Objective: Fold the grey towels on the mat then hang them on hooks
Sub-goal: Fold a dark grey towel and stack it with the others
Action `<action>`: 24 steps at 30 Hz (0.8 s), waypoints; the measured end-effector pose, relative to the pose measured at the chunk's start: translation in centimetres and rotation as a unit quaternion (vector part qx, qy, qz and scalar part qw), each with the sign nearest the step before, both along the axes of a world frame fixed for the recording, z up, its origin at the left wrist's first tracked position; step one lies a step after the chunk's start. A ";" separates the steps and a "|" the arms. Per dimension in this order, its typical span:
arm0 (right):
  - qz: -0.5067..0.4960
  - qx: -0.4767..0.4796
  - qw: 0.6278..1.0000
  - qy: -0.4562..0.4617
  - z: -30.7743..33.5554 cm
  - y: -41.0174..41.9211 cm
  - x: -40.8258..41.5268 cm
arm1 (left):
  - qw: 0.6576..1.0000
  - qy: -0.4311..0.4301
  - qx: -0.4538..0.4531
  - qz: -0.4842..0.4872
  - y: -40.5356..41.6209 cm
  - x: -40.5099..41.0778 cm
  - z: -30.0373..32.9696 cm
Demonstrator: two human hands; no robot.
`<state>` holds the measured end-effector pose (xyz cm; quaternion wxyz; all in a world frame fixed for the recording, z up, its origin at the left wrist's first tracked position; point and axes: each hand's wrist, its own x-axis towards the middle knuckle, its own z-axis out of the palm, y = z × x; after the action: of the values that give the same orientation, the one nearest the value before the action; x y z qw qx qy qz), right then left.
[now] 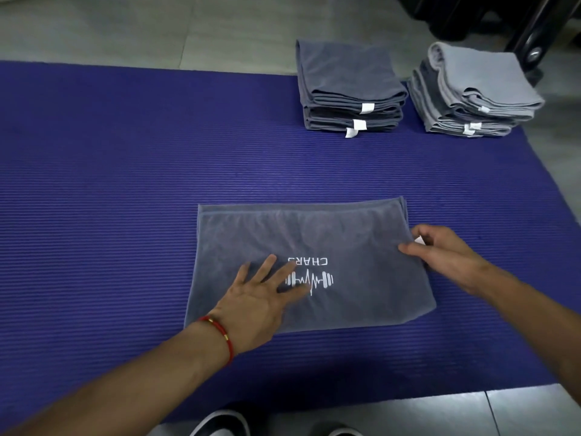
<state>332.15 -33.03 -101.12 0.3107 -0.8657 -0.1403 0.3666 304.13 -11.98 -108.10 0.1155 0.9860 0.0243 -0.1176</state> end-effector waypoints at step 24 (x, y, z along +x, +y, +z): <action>0.552 -0.027 0.793 -0.256 -5.8 6.3 -14.0 | 0.792 -0.129 -0.238 0.547 6.8 -3.3 0.8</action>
<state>318.11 -26.73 -106.97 -0.0153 -0.7116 -0.6585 0.2445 300.81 -5.14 -107.28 0.3938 0.7554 0.5155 0.0919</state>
